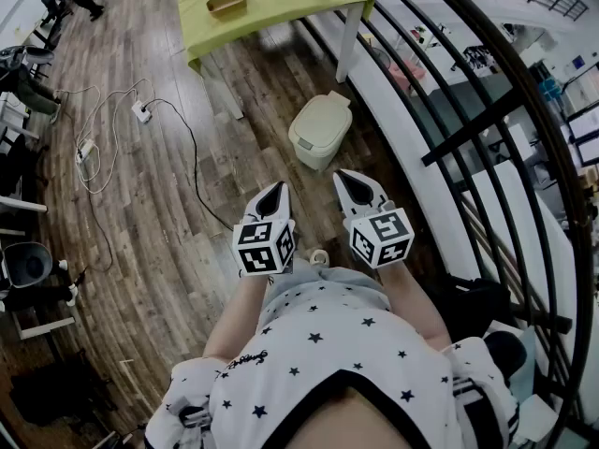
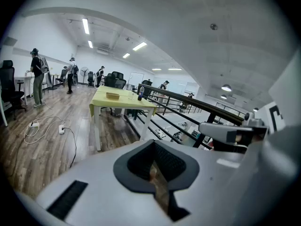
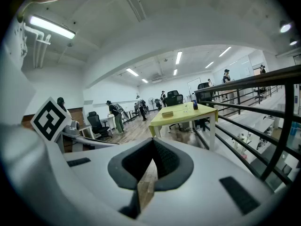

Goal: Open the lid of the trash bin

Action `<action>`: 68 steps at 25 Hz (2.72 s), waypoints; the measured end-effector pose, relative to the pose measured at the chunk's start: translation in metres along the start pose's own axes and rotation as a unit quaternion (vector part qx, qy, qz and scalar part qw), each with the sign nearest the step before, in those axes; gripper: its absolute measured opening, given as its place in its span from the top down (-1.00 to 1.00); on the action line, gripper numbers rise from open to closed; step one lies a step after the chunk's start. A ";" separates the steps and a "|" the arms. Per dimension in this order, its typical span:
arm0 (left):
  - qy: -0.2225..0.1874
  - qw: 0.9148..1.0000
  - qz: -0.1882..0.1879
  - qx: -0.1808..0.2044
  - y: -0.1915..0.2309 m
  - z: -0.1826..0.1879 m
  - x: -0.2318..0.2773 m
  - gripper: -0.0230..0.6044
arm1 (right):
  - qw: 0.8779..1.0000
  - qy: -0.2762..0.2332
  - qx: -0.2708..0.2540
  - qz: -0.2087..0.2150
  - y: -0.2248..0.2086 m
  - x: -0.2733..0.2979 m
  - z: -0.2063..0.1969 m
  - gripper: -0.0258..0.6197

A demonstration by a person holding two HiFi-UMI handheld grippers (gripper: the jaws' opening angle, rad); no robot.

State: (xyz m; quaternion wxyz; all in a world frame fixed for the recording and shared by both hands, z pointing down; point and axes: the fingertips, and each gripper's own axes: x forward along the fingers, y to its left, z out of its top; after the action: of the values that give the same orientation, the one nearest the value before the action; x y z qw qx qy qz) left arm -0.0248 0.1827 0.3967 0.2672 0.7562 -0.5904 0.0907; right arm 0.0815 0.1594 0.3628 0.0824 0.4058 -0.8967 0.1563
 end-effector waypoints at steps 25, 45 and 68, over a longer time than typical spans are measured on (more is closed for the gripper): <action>0.000 1.000 0.007 0.009 -0.009 -0.015 -0.021 0.89 | 1.000 0.002 0.015 0.015 0.016 -0.017 -0.014 0.94; 0.033 0.999 -0.021 0.018 0.043 0.026 0.050 0.89 | 0.998 0.010 0.036 -0.050 -0.023 0.051 0.004 0.94; 0.116 0.984 -0.117 0.071 0.112 0.078 0.183 0.89 | 0.987 0.011 0.067 -0.145 -0.069 0.177 0.040 0.94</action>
State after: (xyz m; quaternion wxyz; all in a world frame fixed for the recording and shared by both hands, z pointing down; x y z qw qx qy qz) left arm -0.0920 -0.0299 0.4470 0.2887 0.8213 -0.4549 0.1874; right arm 0.0168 -0.0218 0.3884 0.0867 0.5348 -0.8147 0.2070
